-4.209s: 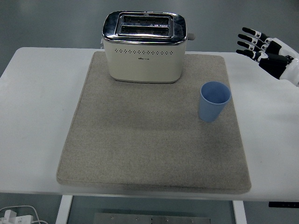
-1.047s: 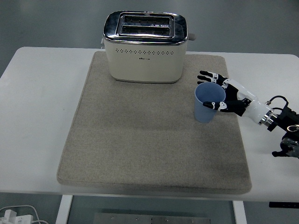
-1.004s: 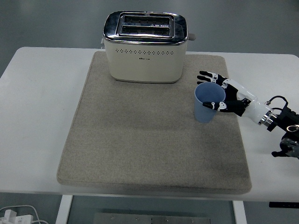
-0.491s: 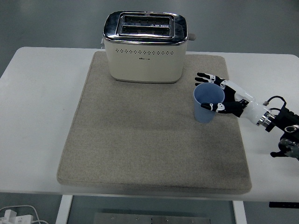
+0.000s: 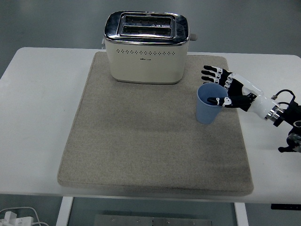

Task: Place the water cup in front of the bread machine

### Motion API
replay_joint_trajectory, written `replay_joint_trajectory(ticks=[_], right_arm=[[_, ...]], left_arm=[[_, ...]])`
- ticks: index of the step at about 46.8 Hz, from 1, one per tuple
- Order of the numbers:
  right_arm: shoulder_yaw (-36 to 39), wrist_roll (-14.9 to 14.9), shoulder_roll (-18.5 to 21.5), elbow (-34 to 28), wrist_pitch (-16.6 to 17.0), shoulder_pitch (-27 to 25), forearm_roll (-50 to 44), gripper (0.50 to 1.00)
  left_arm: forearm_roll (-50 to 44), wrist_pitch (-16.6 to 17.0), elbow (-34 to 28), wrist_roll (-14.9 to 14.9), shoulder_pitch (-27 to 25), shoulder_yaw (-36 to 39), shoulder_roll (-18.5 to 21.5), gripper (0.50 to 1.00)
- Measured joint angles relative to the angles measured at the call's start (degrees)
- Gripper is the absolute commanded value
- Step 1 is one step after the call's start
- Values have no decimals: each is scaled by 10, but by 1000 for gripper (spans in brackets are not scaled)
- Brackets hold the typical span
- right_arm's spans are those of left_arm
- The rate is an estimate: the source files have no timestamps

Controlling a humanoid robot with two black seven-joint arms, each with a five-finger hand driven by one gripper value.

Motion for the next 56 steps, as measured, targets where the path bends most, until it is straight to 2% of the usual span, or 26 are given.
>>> replay_joint_trajectory(ticks=[6,14,26,39,56], right_arm=[[-1,0,-8,0,5,-3,0,946],[-2,0,-8,1,29,-5,0,946],[-10,0,-9,1,30,-15,-7,946],[-10,0,-1,1,-4,-22,-23,946],[-7,-1,2,1,-17,-18,-28,946]], left_arm=[[0,0,0,0,0,0,0,1000],[0,0,0,0,0,0,0,1000],[0,1,0,0,0,0,0,1000],[0,0,0,0,0,0,0,1000],[0,0,0,0,0,0,0,1000]])
